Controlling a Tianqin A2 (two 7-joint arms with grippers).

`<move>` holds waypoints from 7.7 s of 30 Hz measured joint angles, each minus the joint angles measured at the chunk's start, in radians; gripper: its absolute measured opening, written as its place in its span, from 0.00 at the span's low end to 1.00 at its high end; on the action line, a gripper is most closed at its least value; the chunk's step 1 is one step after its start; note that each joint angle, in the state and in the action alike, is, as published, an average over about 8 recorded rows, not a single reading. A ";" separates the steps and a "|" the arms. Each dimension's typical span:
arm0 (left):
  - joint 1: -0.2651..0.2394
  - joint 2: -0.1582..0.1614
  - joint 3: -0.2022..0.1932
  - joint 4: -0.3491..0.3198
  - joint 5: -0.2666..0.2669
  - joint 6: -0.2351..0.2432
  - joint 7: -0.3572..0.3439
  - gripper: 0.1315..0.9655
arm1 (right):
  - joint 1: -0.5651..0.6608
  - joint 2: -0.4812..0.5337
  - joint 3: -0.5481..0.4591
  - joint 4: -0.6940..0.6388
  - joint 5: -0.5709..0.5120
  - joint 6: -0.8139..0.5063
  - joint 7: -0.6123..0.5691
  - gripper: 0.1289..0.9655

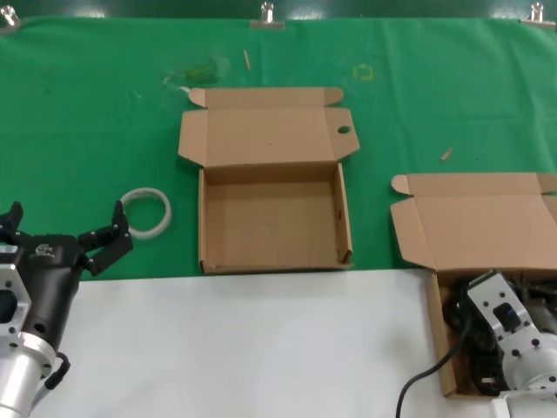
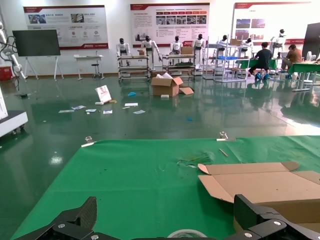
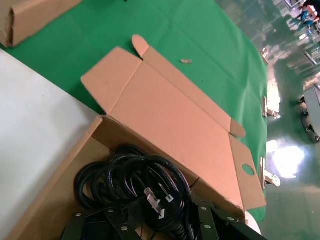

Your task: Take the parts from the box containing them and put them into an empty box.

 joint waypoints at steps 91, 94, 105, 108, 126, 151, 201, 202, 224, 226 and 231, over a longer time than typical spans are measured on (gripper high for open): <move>0.000 0.000 0.000 0.000 0.000 0.000 0.000 1.00 | 0.426 0.120 -0.723 -0.432 -0.101 -0.209 0.535 0.30; 0.000 0.000 0.000 0.000 0.000 0.000 0.000 1.00 | 0.426 0.120 -0.723 -0.432 -0.101 -0.209 0.535 0.35; 0.000 0.000 0.000 0.000 0.000 0.000 0.000 1.00 | 0.426 0.120 -0.723 -0.432 -0.101 -0.209 0.535 0.56; 0.000 0.000 0.000 0.000 0.000 0.000 0.000 1.00 | 0.426 0.120 -0.723 -0.432 -0.101 -0.209 0.535 0.62; 0.000 0.000 0.000 0.000 0.000 0.000 0.000 1.00 | 0.423 0.120 -0.717 -0.429 -0.108 -0.213 0.547 0.95; 0.000 0.000 0.000 0.000 0.000 0.000 0.000 1.00 | 0.290 0.120 -0.536 -0.344 -0.354 -0.386 0.974 1.00; 0.000 0.000 0.000 0.000 0.000 0.000 0.000 1.00 | -0.007 0.120 -0.129 -0.154 -0.906 -0.773 1.934 1.00; 0.000 0.000 0.000 0.000 0.000 0.000 0.000 1.00 | -0.010 0.120 -0.125 -0.153 -0.911 -0.777 1.942 1.00; 0.000 0.000 0.000 0.000 0.000 0.000 0.000 1.00 | -0.014 0.120 -0.119 -0.150 -0.919 -0.782 1.955 1.00; 0.000 0.000 0.000 0.000 0.000 0.000 0.000 1.00 | -0.014 0.120 -0.119 -0.150 -0.919 -0.782 1.955 1.00; 0.000 0.000 0.000 0.000 0.000 0.000 0.000 1.00 | -0.014 0.120 -0.119 -0.150 -0.919 -0.782 1.955 1.00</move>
